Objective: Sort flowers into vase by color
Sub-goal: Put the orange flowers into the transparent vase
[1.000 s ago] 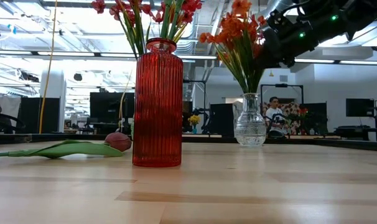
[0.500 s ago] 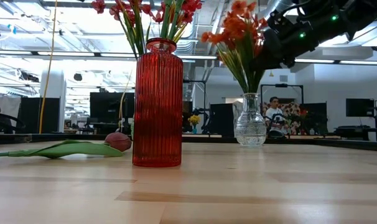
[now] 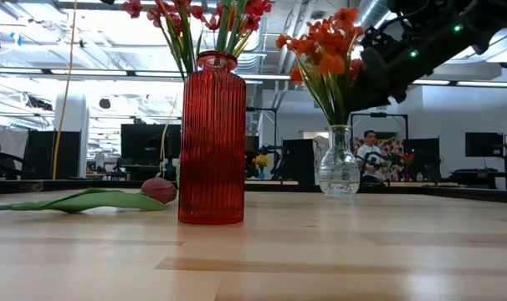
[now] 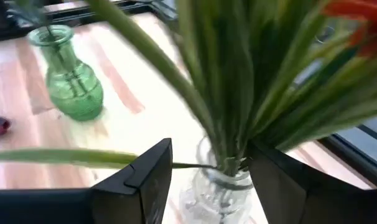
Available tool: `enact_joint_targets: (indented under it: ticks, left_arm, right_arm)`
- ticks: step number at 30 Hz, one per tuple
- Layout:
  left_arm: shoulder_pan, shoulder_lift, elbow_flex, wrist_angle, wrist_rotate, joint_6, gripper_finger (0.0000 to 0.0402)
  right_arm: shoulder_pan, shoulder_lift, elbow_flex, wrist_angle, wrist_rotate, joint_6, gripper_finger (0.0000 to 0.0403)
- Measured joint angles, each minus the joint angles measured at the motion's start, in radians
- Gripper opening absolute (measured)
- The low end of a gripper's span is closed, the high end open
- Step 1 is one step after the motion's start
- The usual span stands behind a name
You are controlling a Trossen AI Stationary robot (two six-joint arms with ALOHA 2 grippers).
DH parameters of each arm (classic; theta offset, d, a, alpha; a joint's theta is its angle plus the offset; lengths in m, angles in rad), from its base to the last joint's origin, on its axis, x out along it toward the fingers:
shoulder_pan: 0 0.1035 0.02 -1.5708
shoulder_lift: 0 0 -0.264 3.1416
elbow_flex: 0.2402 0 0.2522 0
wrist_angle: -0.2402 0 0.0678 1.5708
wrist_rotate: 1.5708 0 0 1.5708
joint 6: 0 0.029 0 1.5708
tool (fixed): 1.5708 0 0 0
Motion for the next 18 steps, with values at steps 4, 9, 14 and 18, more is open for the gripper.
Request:
enact_joint_targets:
  ticks: [4, 9, 14, 18]
  left_arm:
    - [0.0, 0.0, 0.0, -0.007, 0.029, -0.045, 0.0127]
    - [0.0, 0.0, 0.0, -0.007, 0.087, -0.066, 0.0127]
    - [0.0, 0.0, 0.0, -0.01, 0.099, -0.08, 0.0131]
    - [0.0, 0.0, 0.0, -0.052, 0.102, -0.154, 0.0155]
  right_arm:
    - [0.032, 0.0, 0.025, -0.079, 0.0, 0.0, 0.0234]
    - [0.062, 0.0, 0.106, -0.261, 0.0, 0.0, 0.0234]
    - [0.094, 0.0, 0.182, -0.368, 0.0, -0.001, 0.0234]
    - [0.132, 0.0, 0.243, -0.447, 0.0, -0.001, 0.0234]
